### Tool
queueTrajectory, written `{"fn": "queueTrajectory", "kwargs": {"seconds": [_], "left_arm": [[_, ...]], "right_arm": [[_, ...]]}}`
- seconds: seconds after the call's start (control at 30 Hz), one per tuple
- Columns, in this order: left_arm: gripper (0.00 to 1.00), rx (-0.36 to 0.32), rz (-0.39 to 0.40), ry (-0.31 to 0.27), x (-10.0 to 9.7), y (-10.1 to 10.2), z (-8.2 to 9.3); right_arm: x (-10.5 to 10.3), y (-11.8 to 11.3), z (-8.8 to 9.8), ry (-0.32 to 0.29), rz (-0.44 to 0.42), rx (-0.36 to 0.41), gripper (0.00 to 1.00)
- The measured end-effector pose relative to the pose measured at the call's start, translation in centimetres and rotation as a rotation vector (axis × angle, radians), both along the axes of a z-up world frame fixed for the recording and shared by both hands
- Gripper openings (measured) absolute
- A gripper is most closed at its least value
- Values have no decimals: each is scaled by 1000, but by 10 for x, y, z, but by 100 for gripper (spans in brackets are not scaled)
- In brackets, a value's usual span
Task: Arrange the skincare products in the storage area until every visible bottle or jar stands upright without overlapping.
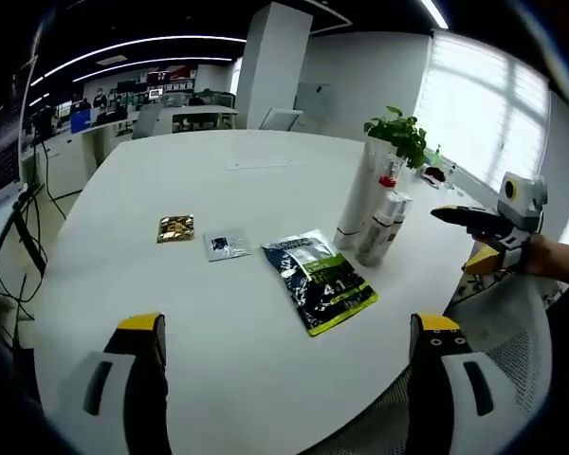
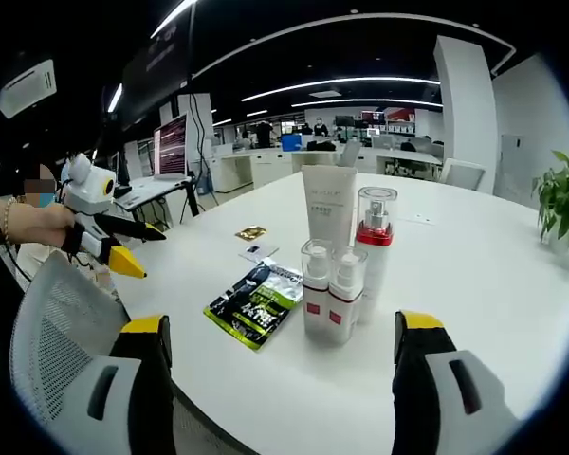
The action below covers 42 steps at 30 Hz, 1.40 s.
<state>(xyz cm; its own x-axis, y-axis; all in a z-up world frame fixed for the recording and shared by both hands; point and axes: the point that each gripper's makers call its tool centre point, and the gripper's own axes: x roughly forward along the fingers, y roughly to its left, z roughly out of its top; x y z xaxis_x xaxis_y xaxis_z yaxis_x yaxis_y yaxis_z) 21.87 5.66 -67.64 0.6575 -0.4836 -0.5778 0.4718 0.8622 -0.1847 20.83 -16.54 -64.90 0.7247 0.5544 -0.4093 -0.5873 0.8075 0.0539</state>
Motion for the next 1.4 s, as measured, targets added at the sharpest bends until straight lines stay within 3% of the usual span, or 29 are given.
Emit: {"fn": "queueTrajectory", "kwargs": {"seconds": [0.27, 0.57, 0.87, 1.03, 1.4], "left_arm": [[99, 29, 18, 59, 21, -7, -7], [99, 80, 41, 57, 54, -10, -12], [95, 100, 78, 103, 75, -10, -26], [93, 118, 118, 144, 97, -2, -45], [84, 146, 173, 175, 136, 3, -65]], "right_arm": [[0, -2, -2, 4, -5, -7, 97], [1, -4, -4, 10, -14, -19, 97], [1, -6, -6, 20, -22, -30, 97], [3, -6, -8, 29, -29, -22, 97], [5, -7, -13, 47, -37, -32, 97]]}}
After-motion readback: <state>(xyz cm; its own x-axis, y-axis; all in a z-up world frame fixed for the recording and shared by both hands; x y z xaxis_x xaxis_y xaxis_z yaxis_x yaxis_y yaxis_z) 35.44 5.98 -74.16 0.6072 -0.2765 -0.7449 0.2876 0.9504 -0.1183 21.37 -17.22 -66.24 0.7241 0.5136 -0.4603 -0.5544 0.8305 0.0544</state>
